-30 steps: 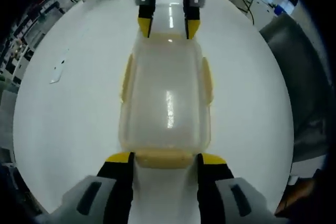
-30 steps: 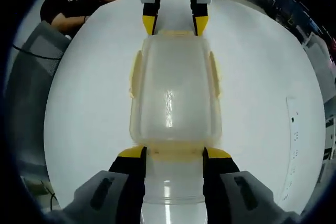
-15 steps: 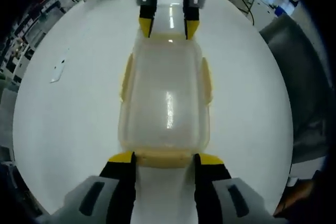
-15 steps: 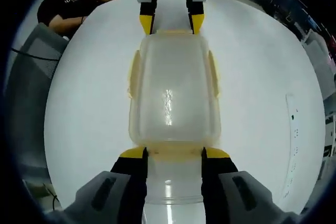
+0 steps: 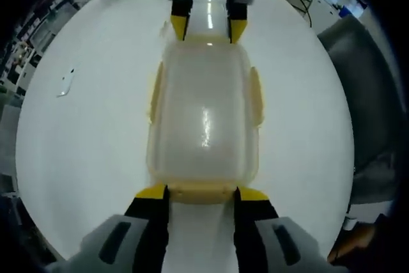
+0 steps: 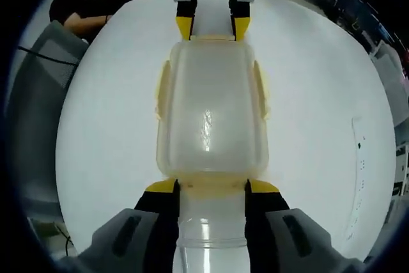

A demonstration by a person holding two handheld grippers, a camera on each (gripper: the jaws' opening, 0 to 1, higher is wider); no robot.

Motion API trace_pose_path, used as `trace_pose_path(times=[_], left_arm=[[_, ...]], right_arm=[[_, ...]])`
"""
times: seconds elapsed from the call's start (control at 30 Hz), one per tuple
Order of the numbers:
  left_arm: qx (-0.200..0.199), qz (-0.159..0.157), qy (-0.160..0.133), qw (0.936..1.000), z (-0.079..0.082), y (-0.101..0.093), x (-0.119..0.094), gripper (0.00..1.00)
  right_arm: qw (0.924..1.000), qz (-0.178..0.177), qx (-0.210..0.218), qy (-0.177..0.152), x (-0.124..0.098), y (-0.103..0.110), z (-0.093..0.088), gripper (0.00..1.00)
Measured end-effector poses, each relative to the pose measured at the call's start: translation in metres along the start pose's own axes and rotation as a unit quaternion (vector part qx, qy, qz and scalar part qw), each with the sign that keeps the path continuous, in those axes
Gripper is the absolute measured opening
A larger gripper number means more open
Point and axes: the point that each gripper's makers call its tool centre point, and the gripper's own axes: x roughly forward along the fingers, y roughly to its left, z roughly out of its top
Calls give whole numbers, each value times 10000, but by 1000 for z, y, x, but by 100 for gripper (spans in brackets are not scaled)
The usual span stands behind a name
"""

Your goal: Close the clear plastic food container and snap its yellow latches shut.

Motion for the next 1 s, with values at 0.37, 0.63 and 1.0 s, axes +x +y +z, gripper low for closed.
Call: trace_pose_path(times=[0.37,0.63,1.0], left_arm=[[-21,-40,84,10000,-1,-34,-30,34],[-40,346,-202,9992,21,-41,-72,34],[174,709,-69,9973,74,-53,-108,34]], right_arm=[[9996,66,-150,-249,-19,25,16,37],[9981,-254,-361,-423,-69,28,20,37],[9946,-712,-464,-601,-132,47,-1,37]])
